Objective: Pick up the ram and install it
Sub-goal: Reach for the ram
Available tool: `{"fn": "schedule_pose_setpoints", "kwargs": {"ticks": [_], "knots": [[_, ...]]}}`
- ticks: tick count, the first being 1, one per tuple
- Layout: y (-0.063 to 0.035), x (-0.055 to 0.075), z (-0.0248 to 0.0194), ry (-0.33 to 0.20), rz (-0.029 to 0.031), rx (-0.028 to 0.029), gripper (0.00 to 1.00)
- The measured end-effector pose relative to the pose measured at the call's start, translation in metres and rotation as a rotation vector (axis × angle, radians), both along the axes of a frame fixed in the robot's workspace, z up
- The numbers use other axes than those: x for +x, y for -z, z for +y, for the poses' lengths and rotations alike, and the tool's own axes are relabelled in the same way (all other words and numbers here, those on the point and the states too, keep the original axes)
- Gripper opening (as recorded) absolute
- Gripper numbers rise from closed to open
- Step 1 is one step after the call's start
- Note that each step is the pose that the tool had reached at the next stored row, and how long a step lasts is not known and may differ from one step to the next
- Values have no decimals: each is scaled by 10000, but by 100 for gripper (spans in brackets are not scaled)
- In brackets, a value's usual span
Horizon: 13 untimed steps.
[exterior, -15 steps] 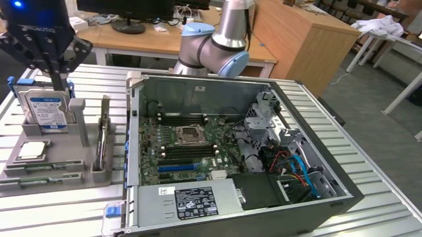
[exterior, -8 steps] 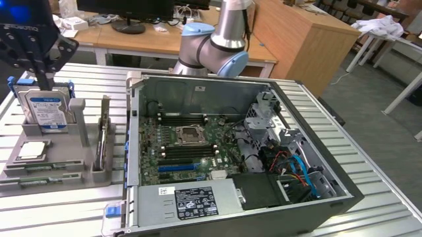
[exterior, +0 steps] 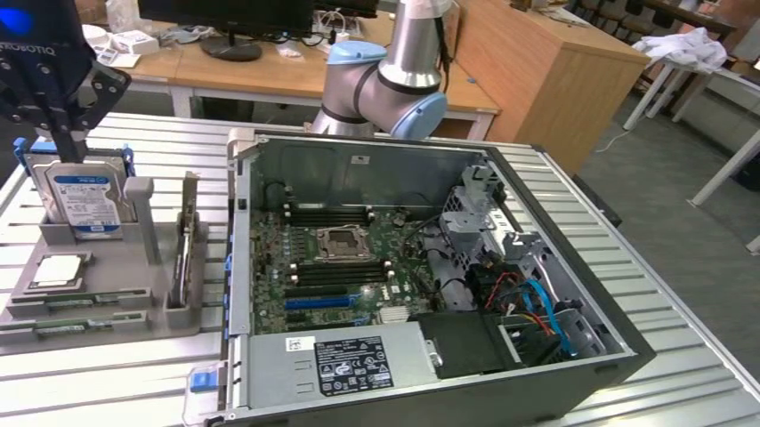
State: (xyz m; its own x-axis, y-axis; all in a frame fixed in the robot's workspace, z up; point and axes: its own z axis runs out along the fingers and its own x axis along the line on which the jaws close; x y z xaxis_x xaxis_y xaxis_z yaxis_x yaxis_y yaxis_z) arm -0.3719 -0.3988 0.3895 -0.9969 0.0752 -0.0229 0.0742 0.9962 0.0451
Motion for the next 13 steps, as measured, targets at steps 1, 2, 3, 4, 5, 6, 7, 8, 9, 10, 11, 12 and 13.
{"fn": "schedule_pose_setpoints", "kwargs": {"ticks": [1, 2, 3, 4, 5, 6, 7, 8, 9, 10, 11, 12, 13], "knots": [[0, 0, 0, 0, 0, 1, 11], [0, 0, 0, 0, 0, 0, 11], [0, -1, 0, 1, 0, 0, 11], [0, -3, -2, 0, 1, -1, 11], [0, -4, -8, 1, 0, 0, 11], [0, -4, -21, 1, 0, 1, 11], [0, -5, -38, 0, 1, 0, 11], [0, -5, -54, 0, 0, 0, 11], [0, -6, -70, 0, 0, 0, 11], [0, -7, -87, 0, 0, 1, 11], [0, -7, -104, 0, 0, 0, 11], [1, -7, -120, 0, -1, 0, 11], [0, -7, -127, 0, 0, 0, 11]]}}
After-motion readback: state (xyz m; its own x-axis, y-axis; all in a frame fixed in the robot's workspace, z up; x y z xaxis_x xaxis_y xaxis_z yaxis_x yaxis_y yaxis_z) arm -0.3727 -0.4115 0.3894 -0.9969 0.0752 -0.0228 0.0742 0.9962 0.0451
